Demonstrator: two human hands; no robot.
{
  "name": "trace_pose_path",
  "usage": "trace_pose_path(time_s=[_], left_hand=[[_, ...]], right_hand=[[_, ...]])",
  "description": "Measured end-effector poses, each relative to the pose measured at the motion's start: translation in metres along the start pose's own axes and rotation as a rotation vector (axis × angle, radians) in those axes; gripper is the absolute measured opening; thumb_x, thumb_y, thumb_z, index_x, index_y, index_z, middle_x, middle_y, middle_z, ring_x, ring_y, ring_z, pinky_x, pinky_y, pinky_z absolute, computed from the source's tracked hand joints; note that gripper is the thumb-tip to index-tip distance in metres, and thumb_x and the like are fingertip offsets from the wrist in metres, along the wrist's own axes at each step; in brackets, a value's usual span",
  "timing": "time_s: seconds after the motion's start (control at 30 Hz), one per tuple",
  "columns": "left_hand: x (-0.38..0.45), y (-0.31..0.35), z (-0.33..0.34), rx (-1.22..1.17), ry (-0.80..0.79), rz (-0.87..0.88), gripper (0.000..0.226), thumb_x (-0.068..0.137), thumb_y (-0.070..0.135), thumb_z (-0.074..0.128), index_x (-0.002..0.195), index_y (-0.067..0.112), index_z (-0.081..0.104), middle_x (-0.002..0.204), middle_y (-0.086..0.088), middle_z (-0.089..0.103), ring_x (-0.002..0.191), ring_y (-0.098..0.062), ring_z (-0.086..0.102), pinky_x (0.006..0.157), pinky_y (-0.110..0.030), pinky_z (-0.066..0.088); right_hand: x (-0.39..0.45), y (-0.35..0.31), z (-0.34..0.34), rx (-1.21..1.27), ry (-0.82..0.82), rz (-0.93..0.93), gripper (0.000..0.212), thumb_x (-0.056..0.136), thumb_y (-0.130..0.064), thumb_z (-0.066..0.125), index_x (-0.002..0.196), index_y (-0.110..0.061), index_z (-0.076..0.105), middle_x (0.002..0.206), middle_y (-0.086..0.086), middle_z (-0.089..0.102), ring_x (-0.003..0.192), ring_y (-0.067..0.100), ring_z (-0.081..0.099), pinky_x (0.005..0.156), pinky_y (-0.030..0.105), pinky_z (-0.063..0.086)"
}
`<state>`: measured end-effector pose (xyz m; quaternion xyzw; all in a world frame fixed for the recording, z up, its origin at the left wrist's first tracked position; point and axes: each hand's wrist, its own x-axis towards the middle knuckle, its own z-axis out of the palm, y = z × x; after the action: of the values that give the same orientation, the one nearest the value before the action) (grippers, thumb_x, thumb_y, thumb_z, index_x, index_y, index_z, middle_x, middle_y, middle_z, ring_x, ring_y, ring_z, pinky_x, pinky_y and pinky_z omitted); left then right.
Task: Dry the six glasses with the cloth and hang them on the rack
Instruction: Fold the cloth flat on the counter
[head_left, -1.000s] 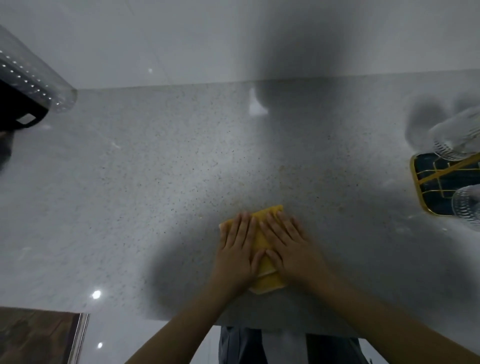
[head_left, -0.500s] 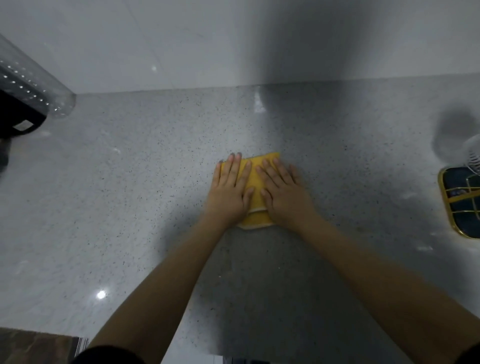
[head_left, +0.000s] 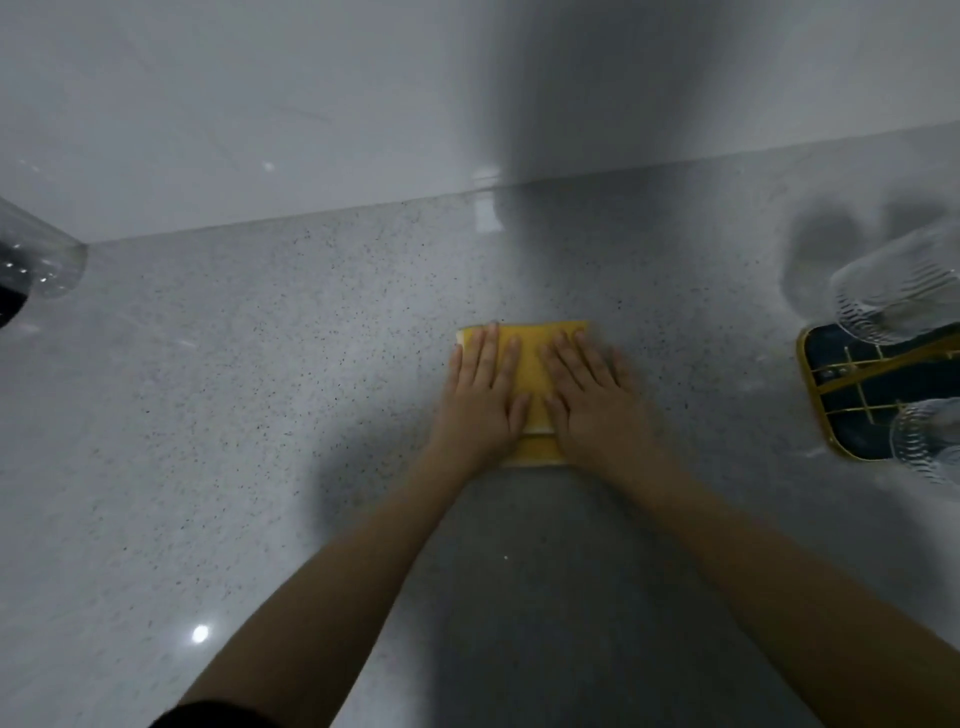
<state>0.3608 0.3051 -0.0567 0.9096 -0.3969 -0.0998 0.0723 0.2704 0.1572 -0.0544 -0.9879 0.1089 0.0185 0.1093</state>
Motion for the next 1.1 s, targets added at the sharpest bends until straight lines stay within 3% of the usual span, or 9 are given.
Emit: trace_pose_path(time_s=[0.07,0.13,0.23,0.43,0.53,0.63,0.83,0.97,1.1], left_hand=[[0.021,0.014,-0.004,0.031,-0.052,0.023,0.077,0.091,0.053,0.005,0.155,0.012,0.005,0.164,-0.015,0.000,0.152,-0.030,-0.004,0.118,-0.038,-0.016],[0.023,0.029,-0.002,0.052,-0.076,0.047,0.077,0.090,0.052,0.003,0.156,0.012,0.005,0.164,-0.014,-0.001,0.152,-0.029,-0.006,0.119,-0.040,-0.014],[0.001,0.059,0.008,-0.015,-0.073,0.116,0.070,0.095,0.050,0.010,0.155,0.013,0.007,0.164,-0.014,0.002,0.151,-0.028,-0.007,0.122,-0.045,-0.007],[-0.092,0.103,0.037,-0.027,-0.017,0.222,0.065,0.098,0.046,0.032,0.153,0.012,0.021,0.160,-0.012,0.017,0.150,-0.026,0.008,0.120,-0.042,0.002],[-0.114,0.093,0.037,-0.014,-0.043,0.221,0.065,0.099,0.048,0.032,0.154,0.016,0.017,0.161,-0.009,0.019,0.150,-0.024,0.011,0.120,-0.042,0.003],[-0.094,0.072,0.030,0.023,-0.052,0.189,0.065,0.099,0.049,0.031,0.154,0.015,0.024,0.161,-0.010,0.022,0.150,-0.028,0.018,0.118,-0.045,0.006],[-0.068,-0.004,0.005,0.071,-0.031,0.001,0.071,0.096,0.052,0.013,0.155,0.014,0.016,0.163,-0.012,0.011,0.152,-0.028,0.008,0.120,-0.044,-0.011],[-0.120,-0.048,0.007,0.055,0.051,-0.114,0.068,0.100,0.050,0.017,0.152,0.007,0.026,0.159,-0.019,0.024,0.148,-0.034,0.021,0.120,-0.045,0.001],[-0.196,-0.044,0.021,-0.023,0.069,-0.189,0.067,0.103,0.051,0.011,0.153,0.007,0.020,0.161,-0.018,0.020,0.150,-0.031,0.013,0.118,-0.050,0.009]], right_hand=[[0.000,0.015,-0.003,-0.004,-0.007,0.054,0.063,0.094,-0.046,0.006,0.147,-0.014,0.019,0.156,0.003,0.015,0.144,0.019,0.005,0.114,0.037,-0.012],[-0.013,0.022,-0.004,0.002,0.016,0.096,0.064,0.093,-0.045,0.007,0.148,-0.014,0.015,0.156,0.003,0.011,0.144,0.019,0.001,0.113,0.033,-0.017],[-0.054,0.029,-0.003,0.027,0.048,0.170,0.059,0.095,-0.040,0.017,0.146,-0.011,0.024,0.154,0.007,0.022,0.144,0.021,0.009,0.114,0.035,-0.009],[-0.168,0.018,0.006,0.055,0.012,0.215,0.059,0.098,-0.042,0.013,0.147,-0.010,0.021,0.155,0.009,0.017,0.144,0.025,0.009,0.116,0.044,0.008],[-0.179,0.006,0.006,0.074,-0.029,0.196,0.059,0.098,-0.043,0.013,0.146,-0.010,0.023,0.154,0.010,0.020,0.144,0.026,0.012,0.115,0.045,0.011],[-0.146,0.001,0.005,0.066,-0.041,0.193,0.061,0.097,-0.045,0.009,0.146,-0.011,0.021,0.153,0.008,0.023,0.144,0.023,0.008,0.116,0.039,0.002],[-0.054,-0.046,0.011,0.045,-0.024,0.071,0.064,0.092,-0.043,0.010,0.146,-0.010,0.017,0.155,0.007,0.016,0.144,0.024,0.004,0.114,0.038,-0.007],[-0.048,-0.102,0.029,0.078,-0.019,-0.081,0.060,0.093,-0.041,0.019,0.143,-0.009,0.031,0.152,0.009,0.029,0.142,0.029,0.018,0.116,0.044,0.008],[-0.097,-0.131,0.047,0.033,0.003,-0.202,0.056,0.099,-0.039,0.010,0.142,-0.009,0.029,0.150,0.010,0.033,0.141,0.027,0.020,0.114,0.042,0.009]])
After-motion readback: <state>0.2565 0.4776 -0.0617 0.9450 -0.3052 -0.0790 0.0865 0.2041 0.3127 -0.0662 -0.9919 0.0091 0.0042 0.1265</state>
